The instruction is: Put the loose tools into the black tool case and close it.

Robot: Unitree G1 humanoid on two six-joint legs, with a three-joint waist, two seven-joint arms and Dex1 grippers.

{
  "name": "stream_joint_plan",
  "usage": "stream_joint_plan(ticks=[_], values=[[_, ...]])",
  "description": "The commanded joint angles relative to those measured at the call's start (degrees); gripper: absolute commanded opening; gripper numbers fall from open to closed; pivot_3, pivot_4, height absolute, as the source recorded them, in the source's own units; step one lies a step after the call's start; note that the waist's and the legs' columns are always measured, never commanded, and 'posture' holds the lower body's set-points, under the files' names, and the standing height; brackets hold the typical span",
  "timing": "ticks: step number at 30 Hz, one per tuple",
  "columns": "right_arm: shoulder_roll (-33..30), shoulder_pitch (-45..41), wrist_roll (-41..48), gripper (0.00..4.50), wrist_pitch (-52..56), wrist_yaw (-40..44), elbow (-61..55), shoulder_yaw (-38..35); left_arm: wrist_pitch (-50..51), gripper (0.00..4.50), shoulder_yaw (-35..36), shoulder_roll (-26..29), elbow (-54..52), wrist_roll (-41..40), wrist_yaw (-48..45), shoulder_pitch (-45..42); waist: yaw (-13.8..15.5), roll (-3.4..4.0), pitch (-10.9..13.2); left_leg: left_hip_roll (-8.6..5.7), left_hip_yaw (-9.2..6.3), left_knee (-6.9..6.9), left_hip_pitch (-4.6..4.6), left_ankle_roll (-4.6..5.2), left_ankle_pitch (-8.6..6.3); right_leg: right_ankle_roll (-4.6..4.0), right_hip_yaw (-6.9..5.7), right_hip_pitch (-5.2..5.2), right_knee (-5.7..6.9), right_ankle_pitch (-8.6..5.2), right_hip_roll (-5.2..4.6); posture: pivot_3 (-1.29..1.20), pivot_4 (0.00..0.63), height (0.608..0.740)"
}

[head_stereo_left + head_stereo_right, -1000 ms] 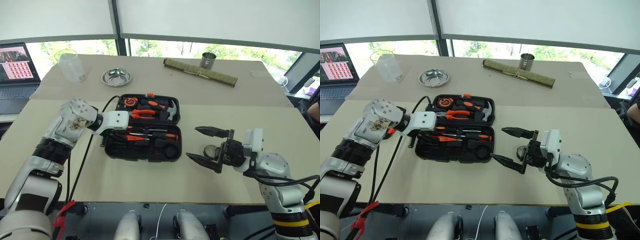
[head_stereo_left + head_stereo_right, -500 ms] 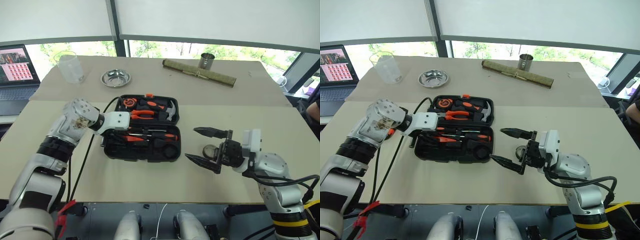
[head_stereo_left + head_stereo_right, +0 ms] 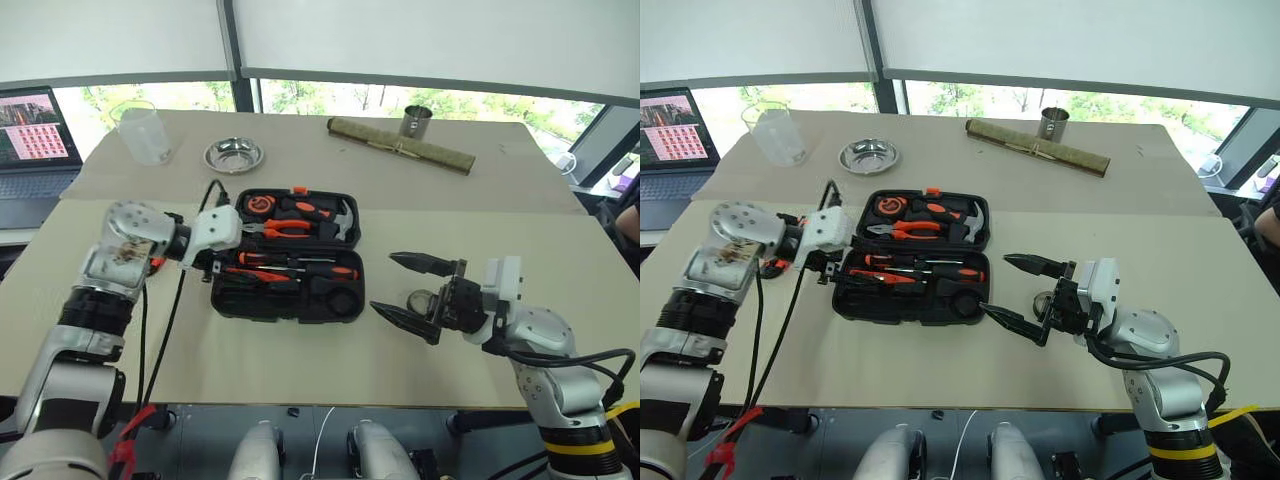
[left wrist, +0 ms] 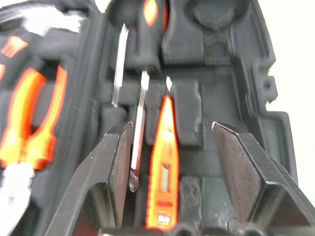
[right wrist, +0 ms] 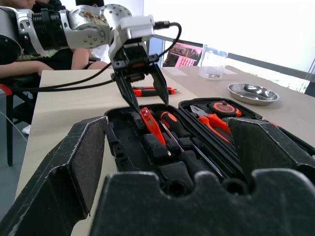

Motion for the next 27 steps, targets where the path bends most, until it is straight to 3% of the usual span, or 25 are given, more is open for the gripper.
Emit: stream_joint_plan(ticks=[1,4,5,11,27], values=[[0.7,-0.8,0.5,4.5,-0.5,-0.4,-0.8,-0.2,1.6,1.33,3.4,-1.7,0.5,-4.1,1.6,1.2,0.1,0.0,0.0,0.0,-0.01,0.0,0.0,0.0,0.0,0.0,0.0,0.0,0.0,0.0,0.01,0.0,0.15,0.74],[1.5,-1.0,0.1,4.5,-0.8,-0.5,-0.8,0.4,-0.8,0.2,5.2,-4.2,4.8,-5.4,3.5,3.6,0.1,0.0,0.0,0.0,0.0,0.01,-0.01,0.0,0.0,0.0,0.0,0.02,-0.01,0.0,0.0,0.0,0.15,0.74],[1.6,-1.1,0.0,4.5,-0.8,-0.4,-0.7,0.5,-2.3,0.05,5.4,-4.6,6.4,-4.9,4.3,3.9,0.1,0.0,0.0,0.0,0.0,0.02,0.0,0.0,0.0,0.01,0.0,0.02,0.0,0.0,0.0,0.0,0.15,0.74],[1.7,-1.5,-0.2,4.5,-0.6,-0.2,-0.7,0.9,-9.9,0.05,5.3,-5.6,11.8,-3.7,4.3,4.5,0.1,-0.01,0.0,0.0,-0.01,0.02,-0.02,0.0,0.0,0.0,-0.01,0.0,-0.01,0.01,0.01,0.0,0.15,0.74],[1.2,-1.0,-0.5,4.5,-1.0,-0.1,-0.1,0.6,-7.0,0.05,2.4,-6.8,11.8,0.2,7.5,9.2,0.1,0.07,-0.1,0.0,0.0,0.01,0.08,0.0,0.0,0.0,-0.01,0.08,0.01,0.01,0.02,0.0,0.15,0.74]])
